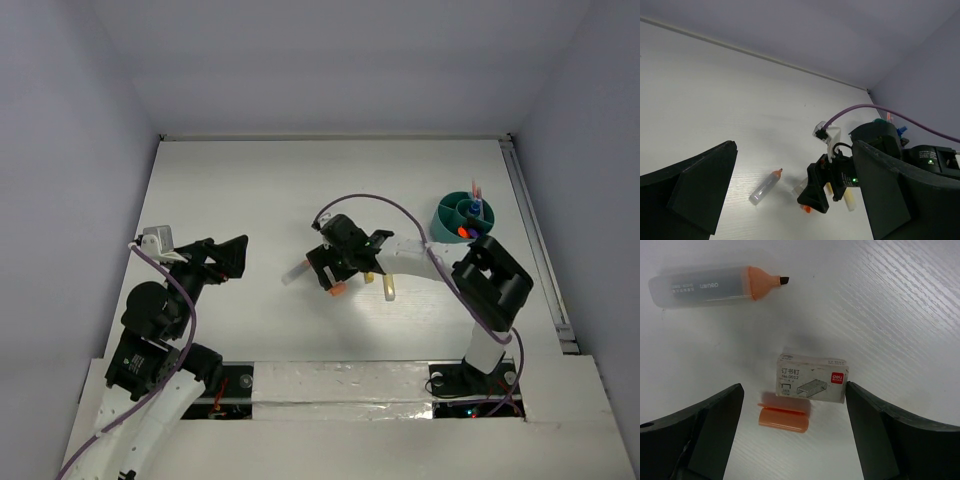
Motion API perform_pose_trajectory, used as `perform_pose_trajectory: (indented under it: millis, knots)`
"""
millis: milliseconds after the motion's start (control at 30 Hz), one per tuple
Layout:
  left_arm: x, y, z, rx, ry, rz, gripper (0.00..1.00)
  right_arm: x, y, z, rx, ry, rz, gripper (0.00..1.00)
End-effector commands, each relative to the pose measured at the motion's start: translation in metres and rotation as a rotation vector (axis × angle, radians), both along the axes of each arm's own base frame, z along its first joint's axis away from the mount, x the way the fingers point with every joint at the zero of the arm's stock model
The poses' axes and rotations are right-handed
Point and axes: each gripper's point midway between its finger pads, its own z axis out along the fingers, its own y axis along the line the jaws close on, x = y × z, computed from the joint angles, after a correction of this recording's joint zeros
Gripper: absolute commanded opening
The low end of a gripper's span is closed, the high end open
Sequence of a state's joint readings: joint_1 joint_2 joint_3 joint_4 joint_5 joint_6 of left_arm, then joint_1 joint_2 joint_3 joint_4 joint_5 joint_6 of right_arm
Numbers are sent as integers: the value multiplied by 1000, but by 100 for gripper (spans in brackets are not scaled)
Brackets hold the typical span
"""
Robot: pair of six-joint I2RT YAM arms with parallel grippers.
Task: Sort the stationery into containers
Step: Pick up the stationery from the center of the board.
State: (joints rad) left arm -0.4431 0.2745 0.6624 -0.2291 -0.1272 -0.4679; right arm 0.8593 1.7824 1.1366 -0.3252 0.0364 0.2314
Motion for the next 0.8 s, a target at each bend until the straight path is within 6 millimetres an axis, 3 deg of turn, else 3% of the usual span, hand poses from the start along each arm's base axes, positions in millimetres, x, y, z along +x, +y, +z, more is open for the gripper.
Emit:
perform_pose_trajectory:
  millis: [0, 233, 333, 467, 567, 600, 733, 767]
  knots:
    - [2, -1, 6, 1, -31, -4, 99, 15, 6, 4, -28, -56, -42, 87]
    - [1, -1, 7, -1, -37, -7, 99, 26, 1, -5, -72, -82, -100, 75]
    - [1, -1, 7, -1, -37, -7, 99, 38, 1, 3, -73, -130, -134, 66]
    - [1, -2, 8, -2, -38, -10, 99, 63, 10, 28, -44, -231, -190, 56]
    - [1, -2, 8, 0, -39, -12, 99, 81, 8, 45, -39, -271, -229, 55]
    - [0, -2, 8, -1, -40, -12, 99, 91, 5, 61, -27, -311, -257, 54]
    - [0, -1, 8, 0, -42, -12, 99, 127, -41, 112, -36, -436, -377, 54]
    - [-1, -1, 9, -1, -45, -13, 99, 143, -68, 121, -60, -460, -432, 54]
